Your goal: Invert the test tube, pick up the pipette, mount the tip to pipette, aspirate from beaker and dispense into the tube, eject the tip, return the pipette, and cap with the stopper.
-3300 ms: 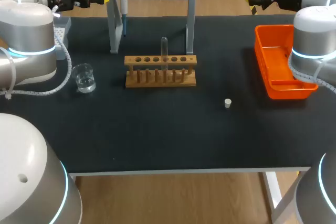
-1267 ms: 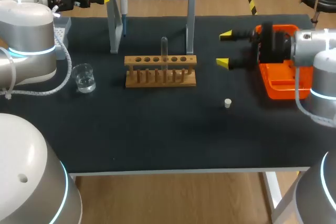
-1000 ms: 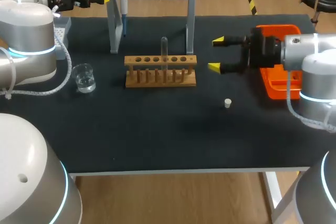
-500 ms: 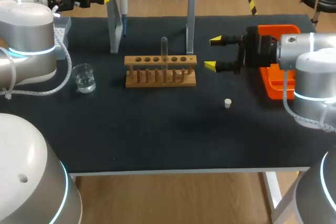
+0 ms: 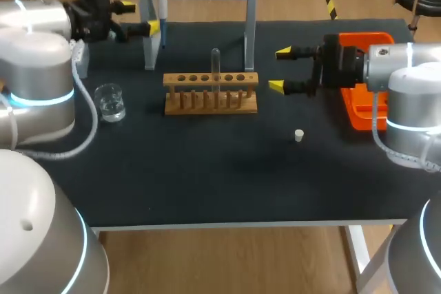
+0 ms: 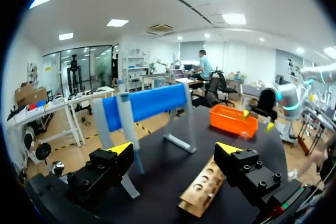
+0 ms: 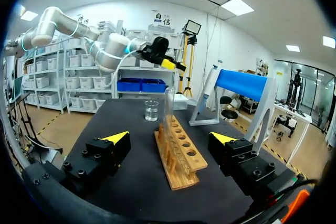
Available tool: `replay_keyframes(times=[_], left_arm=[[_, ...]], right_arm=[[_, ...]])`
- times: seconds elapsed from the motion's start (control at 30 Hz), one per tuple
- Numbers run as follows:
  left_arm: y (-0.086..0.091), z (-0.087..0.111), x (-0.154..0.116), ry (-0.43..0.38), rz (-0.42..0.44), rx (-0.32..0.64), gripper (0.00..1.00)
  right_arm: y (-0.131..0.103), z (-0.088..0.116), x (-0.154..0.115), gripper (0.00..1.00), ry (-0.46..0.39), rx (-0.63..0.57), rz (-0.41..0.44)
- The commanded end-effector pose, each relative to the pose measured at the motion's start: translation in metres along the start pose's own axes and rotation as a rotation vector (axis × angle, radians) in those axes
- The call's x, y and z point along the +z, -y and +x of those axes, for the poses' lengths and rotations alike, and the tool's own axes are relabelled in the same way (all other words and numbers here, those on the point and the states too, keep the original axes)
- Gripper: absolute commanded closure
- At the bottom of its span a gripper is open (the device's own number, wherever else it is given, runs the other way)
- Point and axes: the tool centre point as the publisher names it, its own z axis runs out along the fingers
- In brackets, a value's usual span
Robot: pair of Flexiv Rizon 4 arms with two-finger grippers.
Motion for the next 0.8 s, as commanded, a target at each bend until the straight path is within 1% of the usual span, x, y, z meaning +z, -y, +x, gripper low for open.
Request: replay_keyframes(times=[0.03, 0.1, 0.2, 0.27, 0.3, 0.37, 0.43, 0.57, 0.8], left_arm=[[-0.022, 0.039, -0.030, -0.032, 0.082, 0.060, 0.00], [-0.028, 0.047, -0.032, -0.078, 0.107, 0.097, 0.00], [-0.037, 0.054, -0.034, -0.108, 0.109, 0.132, 0.00], [-0.042, 0.057, -0.034, -0.114, 0.103, 0.144, 0.00], [-0.043, 0.059, -0.034, -0.133, 0.111, 0.151, 0.00], [-0.046, 0.062, -0.033, -0.136, 0.111, 0.149, 0.00], [-0.050, 0.066, -0.033, -0.156, 0.114, 0.149, 0.00], [-0.056, 0.070, -0.031, -0.176, 0.088, 0.146, 0.00], [-0.068, 0.070, -0.024, -0.196, 0.051, 0.123, 0.00]], right_arm=[[0.000, 0.001, 0.000, 0.00, 0.003, -0.001, 0.000], [0.000, 0.001, 0.000, 0.00, 0.003, -0.001, 0.000], [0.000, 0.001, 0.000, 0.00, 0.003, -0.001, 0.000], [0.000, 0.001, 0.000, 0.00, 0.003, -0.001, 0.000], [0.000, 0.001, 0.000, 0.00, 0.003, -0.001, 0.000], [0.000, 0.001, 0.000, 0.00, 0.003, -0.001, 0.000], [0.000, 0.001, 0.000, 0.00, 0.003, -0.001, 0.000], [0.000, 0.001, 0.000, 0.00, 0.003, -0.001, 0.000], [0.000, 0.001, 0.000, 0.00, 0.003, -0.001, 0.000]])
